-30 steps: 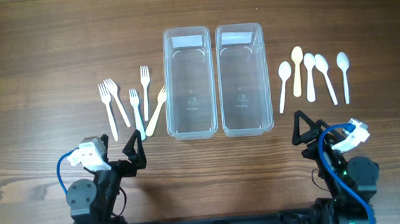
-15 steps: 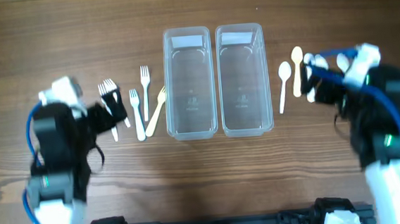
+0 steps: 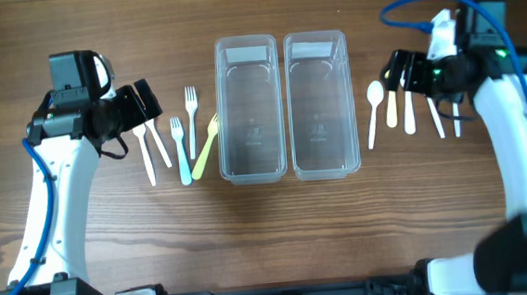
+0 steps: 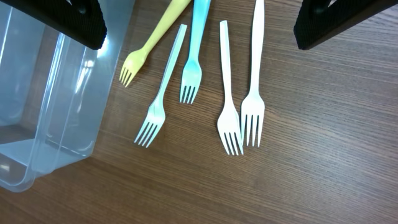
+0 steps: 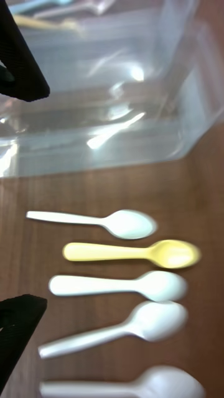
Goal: Pack container
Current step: 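Move the right gripper over the white spoon and grasp it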
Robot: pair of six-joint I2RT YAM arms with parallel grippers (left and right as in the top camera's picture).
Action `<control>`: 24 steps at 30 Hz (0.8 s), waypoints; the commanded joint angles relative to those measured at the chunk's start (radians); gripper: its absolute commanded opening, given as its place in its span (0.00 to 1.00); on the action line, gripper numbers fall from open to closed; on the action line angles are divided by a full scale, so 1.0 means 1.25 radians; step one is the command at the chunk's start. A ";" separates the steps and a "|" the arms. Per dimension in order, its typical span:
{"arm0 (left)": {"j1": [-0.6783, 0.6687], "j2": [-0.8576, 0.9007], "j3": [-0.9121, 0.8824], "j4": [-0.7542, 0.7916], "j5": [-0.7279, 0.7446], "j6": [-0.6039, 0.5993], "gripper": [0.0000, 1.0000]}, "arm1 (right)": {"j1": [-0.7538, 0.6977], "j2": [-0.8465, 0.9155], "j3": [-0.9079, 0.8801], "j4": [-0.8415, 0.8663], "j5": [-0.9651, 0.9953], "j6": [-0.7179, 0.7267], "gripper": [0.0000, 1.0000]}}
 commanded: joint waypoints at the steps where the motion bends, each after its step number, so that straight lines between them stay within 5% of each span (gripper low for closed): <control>1: 0.005 0.000 0.016 0.001 -0.002 0.019 1.00 | 0.002 0.100 0.009 -0.005 -0.010 0.040 0.96; 5: 0.005 0.000 0.016 0.002 -0.002 0.019 1.00 | 0.013 0.191 0.009 -0.003 0.064 0.063 0.84; 12: 0.005 0.000 0.016 0.002 -0.002 0.019 1.00 | 0.075 0.267 0.007 0.014 0.142 0.099 0.79; 24: 0.005 0.000 0.016 0.002 -0.002 0.019 1.00 | 0.093 0.331 0.002 0.069 0.153 0.141 0.52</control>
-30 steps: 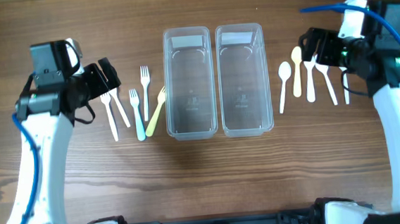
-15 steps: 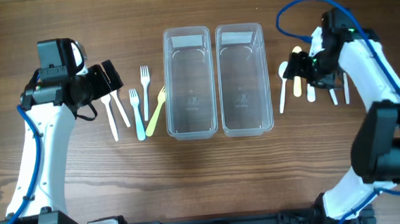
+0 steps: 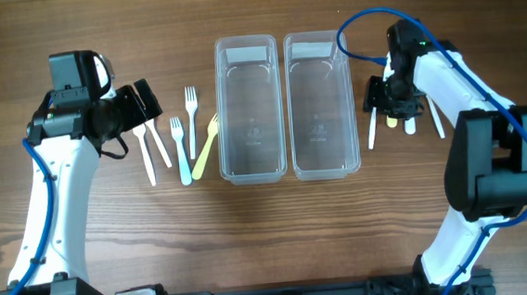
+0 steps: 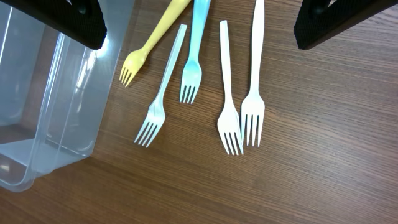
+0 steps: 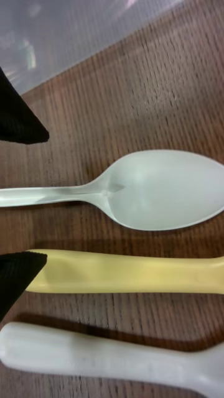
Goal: Pack container
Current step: 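Move the right gripper over the white spoon and grasp it, then carry the white spoon into the right container and release it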
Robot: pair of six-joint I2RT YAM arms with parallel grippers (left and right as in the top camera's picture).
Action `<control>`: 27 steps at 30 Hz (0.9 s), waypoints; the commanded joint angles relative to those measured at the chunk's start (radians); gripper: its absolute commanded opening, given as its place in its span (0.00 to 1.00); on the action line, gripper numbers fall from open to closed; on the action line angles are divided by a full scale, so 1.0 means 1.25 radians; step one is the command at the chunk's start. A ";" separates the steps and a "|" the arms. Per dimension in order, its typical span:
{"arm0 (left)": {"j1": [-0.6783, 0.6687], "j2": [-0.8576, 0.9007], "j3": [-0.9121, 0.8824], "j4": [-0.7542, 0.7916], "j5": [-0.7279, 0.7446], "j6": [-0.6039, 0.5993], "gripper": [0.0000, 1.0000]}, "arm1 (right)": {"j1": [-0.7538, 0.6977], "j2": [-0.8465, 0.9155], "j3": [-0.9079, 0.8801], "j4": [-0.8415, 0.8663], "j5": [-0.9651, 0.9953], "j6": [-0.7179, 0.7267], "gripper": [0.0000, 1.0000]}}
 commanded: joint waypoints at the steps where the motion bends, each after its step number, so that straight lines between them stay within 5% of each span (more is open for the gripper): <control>1: 0.005 0.000 0.016 0.002 -0.002 0.019 1.00 | 0.000 0.029 0.002 0.004 0.018 0.024 0.52; 10: 0.005 0.000 0.016 0.002 -0.002 0.019 1.00 | 0.000 0.067 0.002 0.007 0.017 0.024 0.39; 15: 0.005 0.000 0.016 0.002 -0.002 0.019 1.00 | 0.000 0.070 0.003 0.010 0.020 0.024 0.18; 19: 0.005 0.000 0.016 0.002 -0.002 0.019 1.00 | 0.000 0.059 0.005 0.007 0.023 0.023 0.15; 27: 0.005 0.000 0.016 0.002 -0.002 0.019 1.00 | 0.000 -0.159 0.006 0.013 0.039 0.019 0.08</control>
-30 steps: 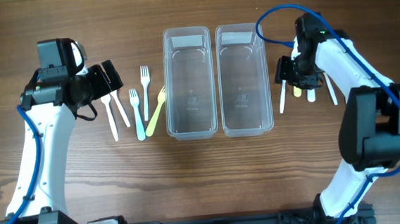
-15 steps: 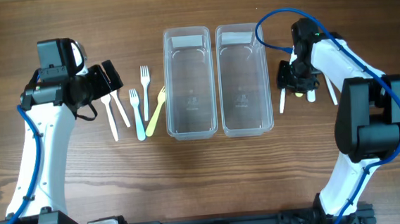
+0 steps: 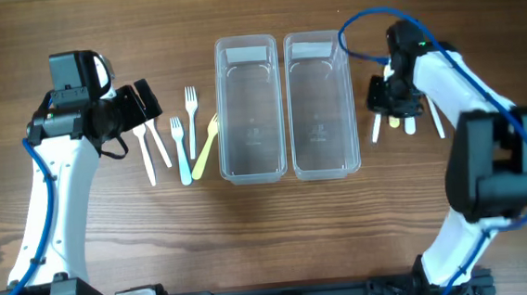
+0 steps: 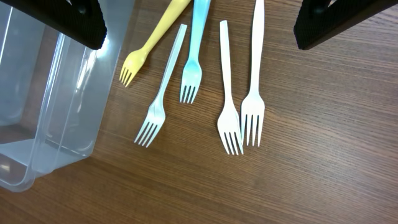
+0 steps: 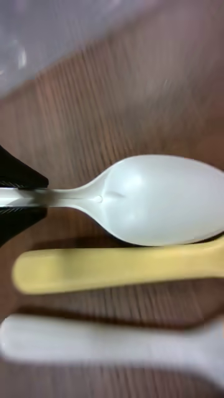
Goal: Pack container
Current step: 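Carry the white spoon into the right container and release it, then return the right gripper to the spoons and grasp the yellow spoon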
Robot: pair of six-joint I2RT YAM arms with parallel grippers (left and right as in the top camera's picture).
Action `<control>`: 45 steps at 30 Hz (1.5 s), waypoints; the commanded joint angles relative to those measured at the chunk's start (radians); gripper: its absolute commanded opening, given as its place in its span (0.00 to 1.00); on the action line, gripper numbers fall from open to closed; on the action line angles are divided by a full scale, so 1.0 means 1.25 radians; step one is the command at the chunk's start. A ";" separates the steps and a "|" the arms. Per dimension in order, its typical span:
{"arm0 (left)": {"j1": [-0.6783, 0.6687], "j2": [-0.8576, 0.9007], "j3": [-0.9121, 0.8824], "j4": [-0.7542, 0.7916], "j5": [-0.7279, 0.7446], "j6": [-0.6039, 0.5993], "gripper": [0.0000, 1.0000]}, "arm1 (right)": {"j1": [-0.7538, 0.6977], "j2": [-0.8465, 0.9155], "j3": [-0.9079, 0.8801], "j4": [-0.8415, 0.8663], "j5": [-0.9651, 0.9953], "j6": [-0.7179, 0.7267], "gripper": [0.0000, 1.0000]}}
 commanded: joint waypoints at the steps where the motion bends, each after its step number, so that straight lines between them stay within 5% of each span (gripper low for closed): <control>1: 0.005 0.000 0.016 0.002 -0.002 0.019 1.00 | 0.001 -0.172 0.006 0.006 0.013 0.000 0.07; 9: 0.005 0.000 0.016 0.002 -0.002 0.019 1.00 | 0.095 -0.347 0.006 0.007 -0.111 0.004 0.06; 20: 0.005 0.000 0.016 0.002 -0.002 0.019 1.00 | 0.261 -0.142 -0.093 0.133 -0.100 0.064 0.12; 26: 0.005 0.000 0.016 0.002 -0.002 0.019 1.00 | 0.261 -0.142 -0.086 0.108 -0.158 0.014 0.46; 29: 0.005 0.000 0.016 0.002 -0.002 0.019 1.00 | 0.247 -0.212 -0.051 0.076 -0.100 0.012 0.49; 35: 0.005 0.000 0.016 0.002 -0.002 0.019 1.00 | 0.160 -0.356 -0.031 0.099 0.175 -0.007 0.71; 45: 0.005 0.000 0.016 0.002 -0.002 0.019 1.00 | -0.025 -0.151 -0.039 0.119 0.067 -0.042 0.71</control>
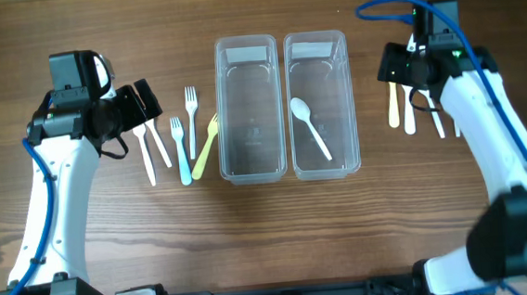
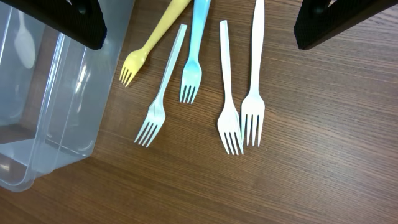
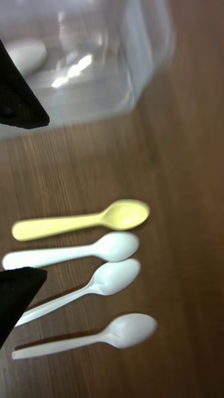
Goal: Pack container
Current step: 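Return the right gripper to the spoons and grasp the yellow spoon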
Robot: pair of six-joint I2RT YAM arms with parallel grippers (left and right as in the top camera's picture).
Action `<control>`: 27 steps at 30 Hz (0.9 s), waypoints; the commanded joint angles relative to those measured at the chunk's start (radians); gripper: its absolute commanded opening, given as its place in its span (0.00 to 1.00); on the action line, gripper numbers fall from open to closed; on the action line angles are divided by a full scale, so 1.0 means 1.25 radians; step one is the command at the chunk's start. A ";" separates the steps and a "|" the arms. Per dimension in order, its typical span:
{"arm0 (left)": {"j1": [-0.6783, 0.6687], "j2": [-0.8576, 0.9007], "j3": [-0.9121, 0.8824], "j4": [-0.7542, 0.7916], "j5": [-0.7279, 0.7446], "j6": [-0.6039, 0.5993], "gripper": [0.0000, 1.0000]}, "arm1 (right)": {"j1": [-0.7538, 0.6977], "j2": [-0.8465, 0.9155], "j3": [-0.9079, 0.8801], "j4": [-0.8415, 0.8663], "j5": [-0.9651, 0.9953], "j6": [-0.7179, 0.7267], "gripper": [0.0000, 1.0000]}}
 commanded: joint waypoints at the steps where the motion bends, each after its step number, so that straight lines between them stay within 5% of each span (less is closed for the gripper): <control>1: 0.005 0.000 0.016 0.002 -0.002 0.019 1.00 | -0.036 0.099 -0.004 0.012 -0.056 -0.012 0.71; 13: 0.005 0.000 0.016 0.002 -0.002 0.019 1.00 | -0.047 0.268 -0.004 0.082 -0.076 -0.061 0.60; 27: 0.005 0.000 0.016 0.002 -0.002 0.019 1.00 | -0.049 0.301 -0.004 0.115 -0.076 -0.061 0.47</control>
